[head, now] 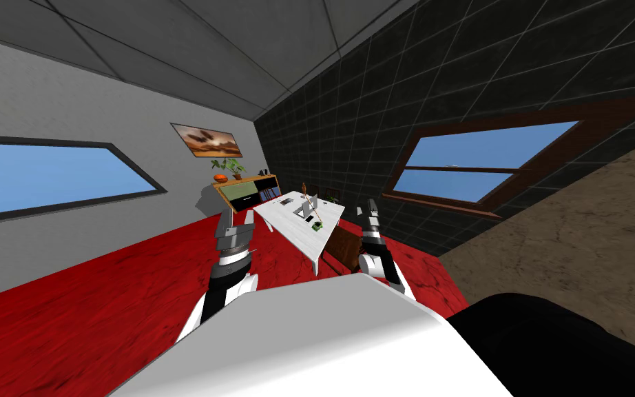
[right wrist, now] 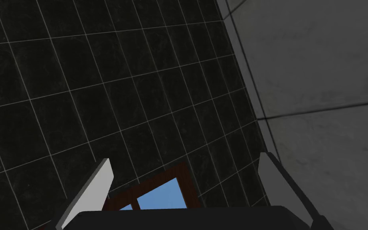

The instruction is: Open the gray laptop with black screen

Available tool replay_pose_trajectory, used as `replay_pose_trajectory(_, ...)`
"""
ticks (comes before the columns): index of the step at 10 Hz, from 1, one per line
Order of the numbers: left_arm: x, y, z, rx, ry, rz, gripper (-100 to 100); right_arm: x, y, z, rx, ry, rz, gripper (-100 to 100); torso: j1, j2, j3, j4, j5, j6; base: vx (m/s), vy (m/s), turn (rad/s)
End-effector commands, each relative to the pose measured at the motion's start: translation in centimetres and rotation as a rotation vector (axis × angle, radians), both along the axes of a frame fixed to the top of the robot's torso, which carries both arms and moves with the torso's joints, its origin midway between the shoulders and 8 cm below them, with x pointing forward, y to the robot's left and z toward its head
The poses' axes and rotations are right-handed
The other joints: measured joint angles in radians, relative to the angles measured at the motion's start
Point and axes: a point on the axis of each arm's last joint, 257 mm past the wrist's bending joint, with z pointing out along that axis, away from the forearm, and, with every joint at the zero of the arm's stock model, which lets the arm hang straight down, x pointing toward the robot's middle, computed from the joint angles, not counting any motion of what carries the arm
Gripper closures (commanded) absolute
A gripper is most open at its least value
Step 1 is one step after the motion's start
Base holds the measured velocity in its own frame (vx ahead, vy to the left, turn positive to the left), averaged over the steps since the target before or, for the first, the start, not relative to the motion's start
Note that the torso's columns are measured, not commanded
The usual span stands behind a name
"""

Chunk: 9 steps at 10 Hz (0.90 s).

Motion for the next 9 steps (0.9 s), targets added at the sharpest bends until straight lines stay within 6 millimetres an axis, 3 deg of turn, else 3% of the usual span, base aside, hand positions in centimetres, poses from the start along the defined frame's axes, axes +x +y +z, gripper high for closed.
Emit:
replay_pose_trajectory(1,0.0,0.0,0.0,0.0,0.0,0.0,0,0.0,0.0,0.0,0.0,0.0,0.0,0,0.0,0.04,-0.082,0.041,0.0,0.0,0.0,0.0,0.0)
replay_pose_trajectory(9,-0.01,0.0,0.01,0.0,0.0,0.0,0,-0.01,0.0,0.02,0.0,0.0,0.0,0,0.0,0.618,-1.234,0.617,0.0,0.0,0.0,0.0,0.0)
